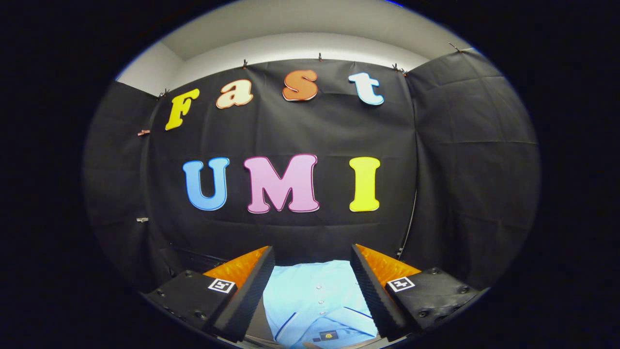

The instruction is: Put the clothes into the washing machine and then close the washing machine lid.

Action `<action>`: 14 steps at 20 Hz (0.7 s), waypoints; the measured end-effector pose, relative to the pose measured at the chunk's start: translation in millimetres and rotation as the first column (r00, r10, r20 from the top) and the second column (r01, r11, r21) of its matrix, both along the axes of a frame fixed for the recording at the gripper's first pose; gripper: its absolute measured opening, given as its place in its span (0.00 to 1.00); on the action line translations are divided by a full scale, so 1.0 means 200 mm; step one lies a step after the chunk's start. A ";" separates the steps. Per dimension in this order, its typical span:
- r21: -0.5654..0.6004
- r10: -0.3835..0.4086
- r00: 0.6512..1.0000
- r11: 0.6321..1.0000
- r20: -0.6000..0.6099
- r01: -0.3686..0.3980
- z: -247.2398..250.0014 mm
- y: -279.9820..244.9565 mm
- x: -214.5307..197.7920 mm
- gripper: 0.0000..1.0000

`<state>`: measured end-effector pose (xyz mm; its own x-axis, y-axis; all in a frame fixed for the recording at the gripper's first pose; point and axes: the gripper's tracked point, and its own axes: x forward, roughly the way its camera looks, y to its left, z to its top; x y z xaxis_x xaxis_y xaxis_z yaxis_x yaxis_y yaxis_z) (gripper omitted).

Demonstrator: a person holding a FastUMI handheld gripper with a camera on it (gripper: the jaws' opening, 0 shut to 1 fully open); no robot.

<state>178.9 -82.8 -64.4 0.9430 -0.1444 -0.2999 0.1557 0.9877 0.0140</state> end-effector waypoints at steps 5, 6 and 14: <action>0.022 -0.013 0.986 1.000 -0.168 0.017 -0.31 -0.08 0.19 0.98; 0.030 -0.013 0.981 0.999 -0.195 0.019 -0.37 -0.10 0.22 0.98; 0.075 -0.006 0.920 0.996 -0.392 0.038 -0.80 -0.14 0.43 0.99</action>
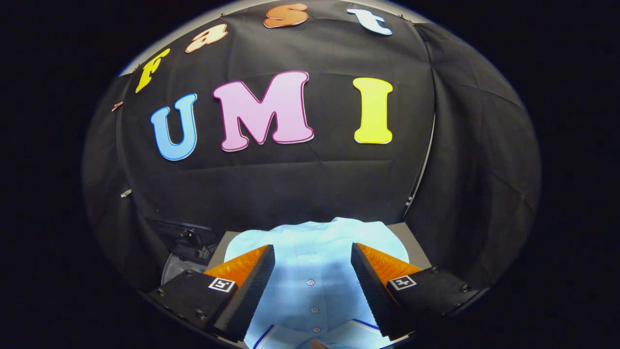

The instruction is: Put the clothes into the washing machine and then close the washing machine lid.

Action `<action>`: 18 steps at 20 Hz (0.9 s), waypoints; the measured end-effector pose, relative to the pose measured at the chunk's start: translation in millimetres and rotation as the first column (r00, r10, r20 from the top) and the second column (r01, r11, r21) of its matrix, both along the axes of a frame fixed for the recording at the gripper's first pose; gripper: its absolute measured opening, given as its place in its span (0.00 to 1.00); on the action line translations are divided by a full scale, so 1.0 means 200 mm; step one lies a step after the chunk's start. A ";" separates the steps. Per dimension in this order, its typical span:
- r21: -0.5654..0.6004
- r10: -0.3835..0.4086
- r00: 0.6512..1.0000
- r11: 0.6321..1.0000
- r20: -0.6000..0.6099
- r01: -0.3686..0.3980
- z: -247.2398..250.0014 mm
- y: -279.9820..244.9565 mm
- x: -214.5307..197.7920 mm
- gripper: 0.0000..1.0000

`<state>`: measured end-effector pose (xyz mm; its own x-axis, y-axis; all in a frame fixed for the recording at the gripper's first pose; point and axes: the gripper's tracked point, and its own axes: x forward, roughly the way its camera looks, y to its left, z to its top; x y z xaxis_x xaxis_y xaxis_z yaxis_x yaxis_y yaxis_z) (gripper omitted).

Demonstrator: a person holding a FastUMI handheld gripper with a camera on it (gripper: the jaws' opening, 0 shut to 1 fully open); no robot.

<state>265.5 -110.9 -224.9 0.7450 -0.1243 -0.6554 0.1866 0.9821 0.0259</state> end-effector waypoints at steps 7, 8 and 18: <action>0.033 -0.013 0.990 0.999 -0.142 0.018 -0.24 -0.03 -0.02 0.99; 0.038 -0.014 0.988 0.999 -0.154 0.020 -0.27 -0.03 -0.01 0.99; -0.021 0.012 0.975 1.000 -0.224 -0.017 -0.35 -0.03 -0.03 0.98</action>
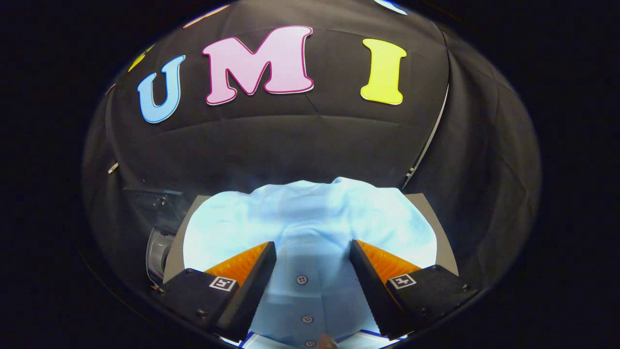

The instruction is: Put the clothes into the washing machine and then close the washing machine lid.

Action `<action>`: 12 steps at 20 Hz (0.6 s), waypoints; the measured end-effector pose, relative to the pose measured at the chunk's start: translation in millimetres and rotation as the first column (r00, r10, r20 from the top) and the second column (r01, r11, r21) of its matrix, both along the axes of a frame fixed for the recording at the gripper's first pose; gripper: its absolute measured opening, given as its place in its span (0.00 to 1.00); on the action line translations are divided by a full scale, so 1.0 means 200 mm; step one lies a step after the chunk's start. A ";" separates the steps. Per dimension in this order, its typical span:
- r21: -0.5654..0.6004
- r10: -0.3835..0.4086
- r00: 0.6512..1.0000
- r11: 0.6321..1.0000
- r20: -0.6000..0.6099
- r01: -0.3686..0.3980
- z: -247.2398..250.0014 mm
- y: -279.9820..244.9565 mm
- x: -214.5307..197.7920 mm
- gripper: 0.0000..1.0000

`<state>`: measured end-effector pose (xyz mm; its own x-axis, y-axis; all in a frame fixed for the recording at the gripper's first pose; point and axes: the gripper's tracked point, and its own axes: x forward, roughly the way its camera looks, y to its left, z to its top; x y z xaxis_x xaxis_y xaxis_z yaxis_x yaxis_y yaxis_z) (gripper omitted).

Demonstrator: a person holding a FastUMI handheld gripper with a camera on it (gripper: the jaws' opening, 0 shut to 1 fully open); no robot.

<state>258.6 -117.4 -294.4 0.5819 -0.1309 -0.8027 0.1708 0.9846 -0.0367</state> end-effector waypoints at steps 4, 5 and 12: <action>0.002 0.001 1.000 1.000 -0.002 -0.001 -0.01 -0.03 0.01 0.86; 0.014 -0.010 1.000 1.000 0.000 0.010 -0.01 -0.03 0.02 0.66; -0.006 0.005 1.000 1.000 0.021 -0.005 0.04 -0.01 -0.01 0.06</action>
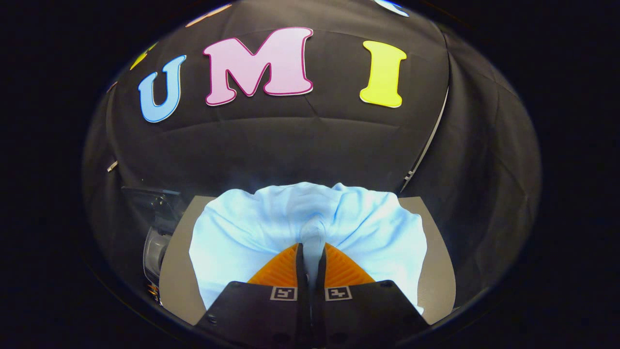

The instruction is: Put the clothes into the washing machine and then close the washing machine lid.

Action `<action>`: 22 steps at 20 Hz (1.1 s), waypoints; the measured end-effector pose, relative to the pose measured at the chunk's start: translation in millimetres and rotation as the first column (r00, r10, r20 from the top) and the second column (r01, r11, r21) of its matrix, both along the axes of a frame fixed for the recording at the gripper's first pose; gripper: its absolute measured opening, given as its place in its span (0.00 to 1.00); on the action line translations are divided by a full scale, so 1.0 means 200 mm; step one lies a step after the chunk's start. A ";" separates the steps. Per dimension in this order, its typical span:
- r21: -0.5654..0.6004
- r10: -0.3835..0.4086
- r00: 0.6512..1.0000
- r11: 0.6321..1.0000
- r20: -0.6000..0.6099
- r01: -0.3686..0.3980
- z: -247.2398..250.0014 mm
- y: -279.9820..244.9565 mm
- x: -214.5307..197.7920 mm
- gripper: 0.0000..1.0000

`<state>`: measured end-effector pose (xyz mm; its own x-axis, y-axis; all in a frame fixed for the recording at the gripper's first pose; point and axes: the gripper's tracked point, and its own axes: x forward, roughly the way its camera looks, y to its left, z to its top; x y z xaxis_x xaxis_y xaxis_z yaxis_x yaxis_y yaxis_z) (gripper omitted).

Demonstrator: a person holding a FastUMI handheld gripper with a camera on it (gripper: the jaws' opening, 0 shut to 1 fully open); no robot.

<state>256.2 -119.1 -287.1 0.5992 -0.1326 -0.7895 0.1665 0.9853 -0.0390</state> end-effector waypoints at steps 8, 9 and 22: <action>-0.024 0.087 0.980 0.996 0.178 -0.084 0.50 0.25 -0.05 0.06; -0.025 0.106 0.974 0.994 0.202 -0.103 0.58 0.31 -0.05 0.06; 0.036 0.341 0.861 0.924 0.378 -0.382 0.98 1.34 0.01 0.06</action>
